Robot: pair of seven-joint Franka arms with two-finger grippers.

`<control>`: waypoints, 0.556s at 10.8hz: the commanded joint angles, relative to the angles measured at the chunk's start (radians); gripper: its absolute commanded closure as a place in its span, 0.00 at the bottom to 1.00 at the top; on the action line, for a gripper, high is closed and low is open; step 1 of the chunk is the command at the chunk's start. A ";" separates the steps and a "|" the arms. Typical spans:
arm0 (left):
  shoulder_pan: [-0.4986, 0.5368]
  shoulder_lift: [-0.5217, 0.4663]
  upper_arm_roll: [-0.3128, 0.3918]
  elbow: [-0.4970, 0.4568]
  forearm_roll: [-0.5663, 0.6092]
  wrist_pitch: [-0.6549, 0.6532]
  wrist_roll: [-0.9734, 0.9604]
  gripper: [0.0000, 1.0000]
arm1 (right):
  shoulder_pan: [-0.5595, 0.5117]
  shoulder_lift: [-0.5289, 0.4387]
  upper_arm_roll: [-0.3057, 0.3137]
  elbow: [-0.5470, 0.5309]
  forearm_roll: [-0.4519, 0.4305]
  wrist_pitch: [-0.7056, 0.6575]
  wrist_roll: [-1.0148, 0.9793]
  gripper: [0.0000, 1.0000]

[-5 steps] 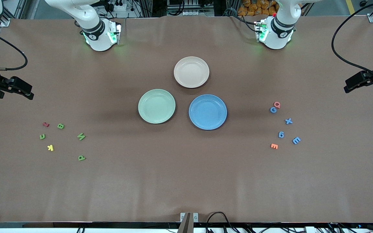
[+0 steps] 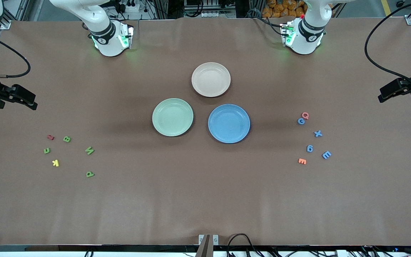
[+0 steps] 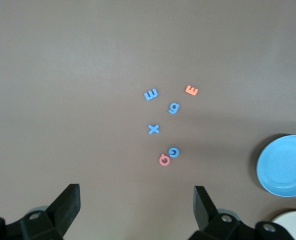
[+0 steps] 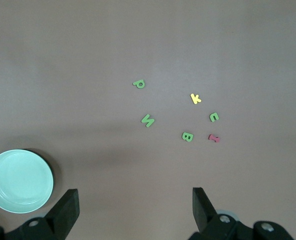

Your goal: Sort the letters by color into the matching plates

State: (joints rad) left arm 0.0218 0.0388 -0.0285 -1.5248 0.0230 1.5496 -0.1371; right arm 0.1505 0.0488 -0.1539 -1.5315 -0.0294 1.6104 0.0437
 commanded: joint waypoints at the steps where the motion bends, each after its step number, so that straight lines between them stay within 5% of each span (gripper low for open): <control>1: 0.024 0.007 0.004 0.006 -0.061 0.003 0.024 0.00 | -0.009 -0.020 0.002 -0.024 0.006 0.014 0.012 0.00; 6: 0.015 0.022 -0.005 -0.092 -0.057 0.101 0.024 0.00 | -0.020 -0.003 0.001 -0.025 0.006 0.023 0.013 0.00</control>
State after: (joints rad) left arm 0.0387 0.0657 -0.0295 -1.5738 -0.0084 1.6135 -0.1371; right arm 0.1462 0.0502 -0.1569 -1.5409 -0.0294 1.6192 0.0445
